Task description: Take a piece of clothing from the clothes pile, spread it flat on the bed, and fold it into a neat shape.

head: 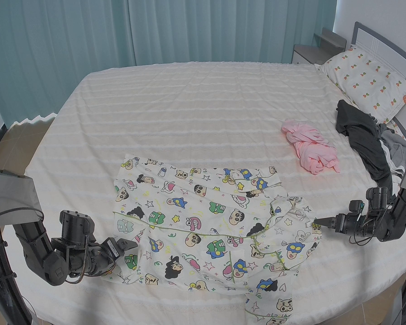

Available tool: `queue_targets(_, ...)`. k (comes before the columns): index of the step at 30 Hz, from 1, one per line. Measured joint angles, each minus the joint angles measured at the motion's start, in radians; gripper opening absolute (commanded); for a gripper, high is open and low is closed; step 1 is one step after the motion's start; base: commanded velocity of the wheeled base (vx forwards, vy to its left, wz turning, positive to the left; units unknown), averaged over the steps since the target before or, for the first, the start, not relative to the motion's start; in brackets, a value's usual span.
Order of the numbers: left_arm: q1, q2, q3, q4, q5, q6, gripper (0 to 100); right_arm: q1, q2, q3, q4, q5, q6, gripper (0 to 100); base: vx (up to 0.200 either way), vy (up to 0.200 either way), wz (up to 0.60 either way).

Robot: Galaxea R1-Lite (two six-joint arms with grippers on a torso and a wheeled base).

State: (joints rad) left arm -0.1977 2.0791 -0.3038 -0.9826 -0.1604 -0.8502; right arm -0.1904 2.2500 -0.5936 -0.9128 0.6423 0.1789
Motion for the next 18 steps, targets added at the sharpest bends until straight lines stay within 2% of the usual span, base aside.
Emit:
queue_targets(3,-0.001,0.005,-0.004,0.0,0.003,-0.027,100,0.0,0.0,0.0,-0.001,0.0,0.0,100,0.0,0.0,0.0)
queue_targets(4,-0.002,0.008,-0.006,0.0,0.003,-0.035,0,0.0,0.0,-0.001,-0.001,0.0,0.0,100,0.0,0.0,0.0)
queue_targets(18,0.001,0.038,-0.022,0.0,0.023,-0.043,0,0.002,0.002,-0.001,-0.003,0.0,-0.001,100,0.0,0.0,0.0)
